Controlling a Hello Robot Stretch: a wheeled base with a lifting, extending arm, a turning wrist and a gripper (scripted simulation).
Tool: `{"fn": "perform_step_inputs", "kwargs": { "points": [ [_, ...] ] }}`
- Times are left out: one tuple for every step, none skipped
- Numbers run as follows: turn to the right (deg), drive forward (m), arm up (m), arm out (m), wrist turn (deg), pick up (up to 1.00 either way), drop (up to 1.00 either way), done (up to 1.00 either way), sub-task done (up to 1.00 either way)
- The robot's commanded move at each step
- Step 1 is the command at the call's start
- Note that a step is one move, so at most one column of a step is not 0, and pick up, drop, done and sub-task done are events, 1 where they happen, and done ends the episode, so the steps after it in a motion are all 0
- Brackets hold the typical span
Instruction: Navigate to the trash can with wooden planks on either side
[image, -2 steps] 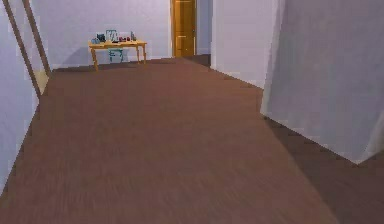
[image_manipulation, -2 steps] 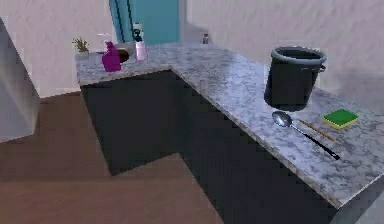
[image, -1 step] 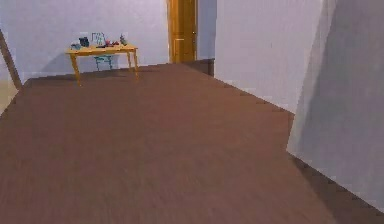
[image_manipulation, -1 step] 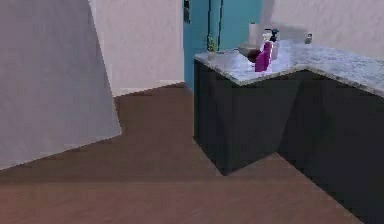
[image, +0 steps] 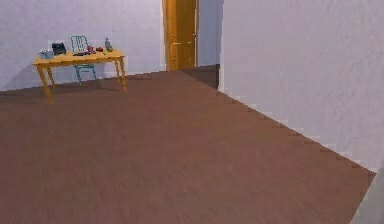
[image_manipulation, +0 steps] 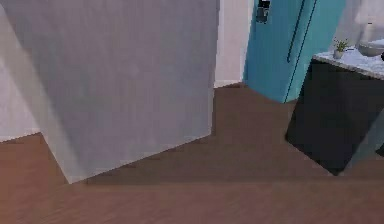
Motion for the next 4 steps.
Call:
{"fn": "perform_step_inputs", "kwargs": {
  "points": [
    [0.0, 1.00, 0.00, 0.00, 0.0, 0.00, 0.00, 0.00, 0.00],
    [0.0, 1.00, 0.00, 0.00, 0.0, 0.00, 0.00, 0.00, 0.00],
    [0.0, 1.00, 0.00, 0.00, 0.0, 0.00, 0.00, 0.00, 0.00],
    [0.0, 1.00, 0.00, 0.00, 0.0, 0.00, 0.00, 0.00, 0.00]
  ]
}}
